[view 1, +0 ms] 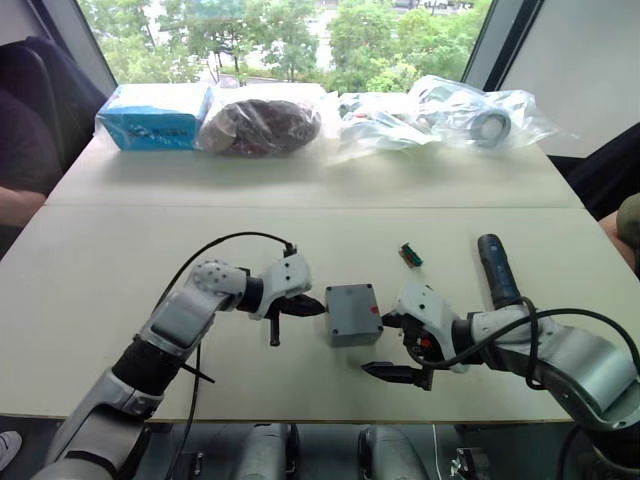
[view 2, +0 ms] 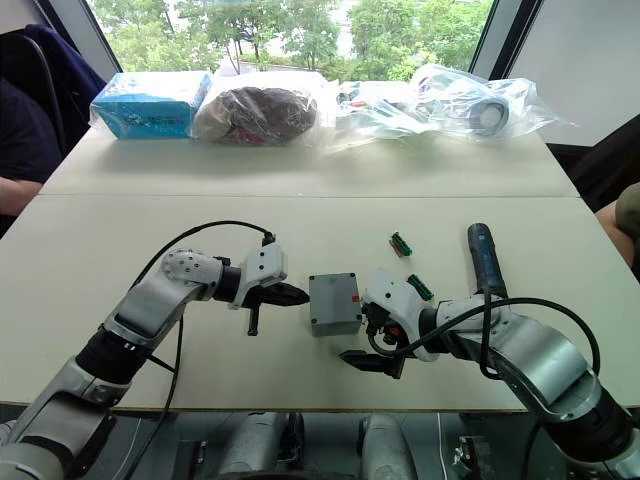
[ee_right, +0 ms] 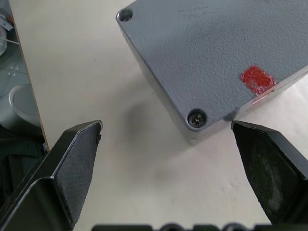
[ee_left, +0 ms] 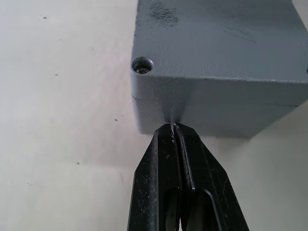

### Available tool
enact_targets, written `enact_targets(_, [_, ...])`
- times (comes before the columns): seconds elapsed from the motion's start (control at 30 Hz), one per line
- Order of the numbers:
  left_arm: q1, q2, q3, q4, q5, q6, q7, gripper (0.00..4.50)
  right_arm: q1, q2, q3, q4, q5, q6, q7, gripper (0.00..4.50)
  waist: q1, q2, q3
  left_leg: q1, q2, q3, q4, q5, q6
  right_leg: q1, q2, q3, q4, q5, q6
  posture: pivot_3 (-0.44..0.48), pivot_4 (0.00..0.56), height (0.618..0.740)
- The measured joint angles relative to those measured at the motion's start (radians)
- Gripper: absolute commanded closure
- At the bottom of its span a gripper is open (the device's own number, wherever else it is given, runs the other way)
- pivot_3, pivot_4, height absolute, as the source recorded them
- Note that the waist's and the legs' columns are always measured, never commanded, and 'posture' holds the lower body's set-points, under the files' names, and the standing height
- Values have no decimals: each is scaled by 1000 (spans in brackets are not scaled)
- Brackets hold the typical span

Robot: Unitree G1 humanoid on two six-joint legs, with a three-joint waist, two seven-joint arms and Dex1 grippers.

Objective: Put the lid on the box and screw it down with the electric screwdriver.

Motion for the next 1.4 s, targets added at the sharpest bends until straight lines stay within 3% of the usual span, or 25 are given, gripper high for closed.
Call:
enact_targets(0.23, [0,9,3,-12,-10,7,-5,4500,0,-20,-36,-1,18,-8,12,23,1,0,0,0,0,0,0,0,0,0,0,0,0,0,0,0,150,740])
enact_targets(0.37, [-4,90,105,-50,-100,72,-52,4500,-49,-63,-274,154,53,-58,67,23,-1,0,0,1,0,0,0,0,0,0,0,0,1,0,0,0,150,740])
enact_targets(0.47, [-54,85,192,-34,-163,111,-49,4500,-121,-26,-369,282,76,-98,66,23,4,0,0,1,1,-1,0,0,0,1,1,-1,0,0,0,0,150,740])
enact_targets(0.7, [-131,28,224,20,-195,113,-6,4500,-212,91,-216,655,-160,-399,17,23,-3,0,0,0,0,1,0,4,-6,-1,1,1,0,0,0,0,150,740])
enact_targets(0.8, [-131,3,208,17,-195,112,9,4500,-248,147,-180,777,-224,-485,1,737,-3,0,0,0,0,1,-1,4,-7,-1,2,1,1,0,0,0,150,740])
enact_targets(0.97, [-128,-7,200,-8,-199,118,31,4500,-280,163,-154,909,-286,-588,26,2527,-1,0,0,0,0,1,-1,4,-7,-1,2,1,1,0,0,0,150,740])
enact_targets(1.4, [-110,-7,193,-27,-207,133,51,4500,-334,242,-148,1052,-341,-659,40,2527,-1,0,0,0,1,1,-1,5,-8,-1,2,1,1,0,0,0,150,740])
